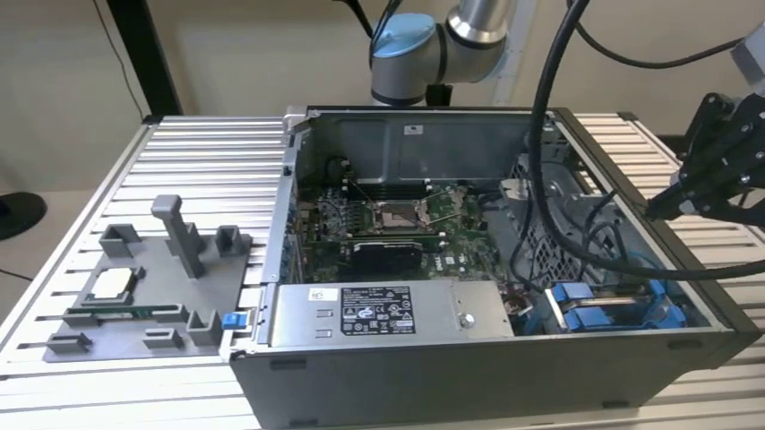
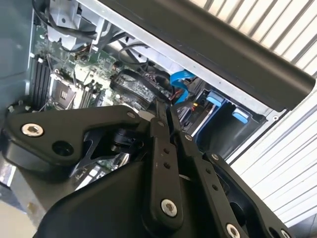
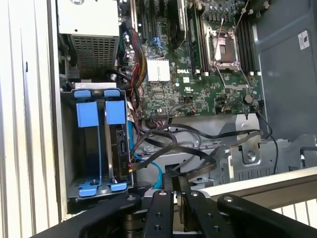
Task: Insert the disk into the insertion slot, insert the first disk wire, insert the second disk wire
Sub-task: 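Insert the second disk wire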
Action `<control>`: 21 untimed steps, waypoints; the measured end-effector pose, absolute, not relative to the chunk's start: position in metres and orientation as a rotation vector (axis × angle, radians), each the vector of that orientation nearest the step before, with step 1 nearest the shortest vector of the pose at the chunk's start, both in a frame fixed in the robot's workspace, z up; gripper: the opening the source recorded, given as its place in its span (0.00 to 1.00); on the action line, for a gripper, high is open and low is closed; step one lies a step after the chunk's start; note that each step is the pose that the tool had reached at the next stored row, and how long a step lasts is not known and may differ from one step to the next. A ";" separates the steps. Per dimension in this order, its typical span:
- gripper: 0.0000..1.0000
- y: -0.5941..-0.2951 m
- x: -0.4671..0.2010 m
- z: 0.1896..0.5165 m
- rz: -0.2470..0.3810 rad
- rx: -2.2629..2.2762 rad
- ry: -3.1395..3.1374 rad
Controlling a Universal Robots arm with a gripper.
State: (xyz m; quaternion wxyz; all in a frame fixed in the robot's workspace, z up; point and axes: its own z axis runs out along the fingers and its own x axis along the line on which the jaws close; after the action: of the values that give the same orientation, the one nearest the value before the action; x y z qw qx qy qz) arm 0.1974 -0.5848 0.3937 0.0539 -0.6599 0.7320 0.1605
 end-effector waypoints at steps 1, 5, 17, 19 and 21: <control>0.00 -0.585 0.197 0.396 0.491 -2.002 2.224; 0.00 -0.588 0.193 0.401 0.493 -1.998 2.225; 0.00 -0.601 0.158 0.402 0.493 -1.997 2.224; 0.00 -0.603 0.150 0.402 0.492 -1.998 2.224; 0.00 -0.606 0.144 0.402 0.492 -1.997 2.224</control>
State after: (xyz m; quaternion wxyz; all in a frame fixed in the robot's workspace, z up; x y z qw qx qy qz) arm 0.1442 -0.6063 0.4016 0.0559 -0.6582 0.7330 0.1622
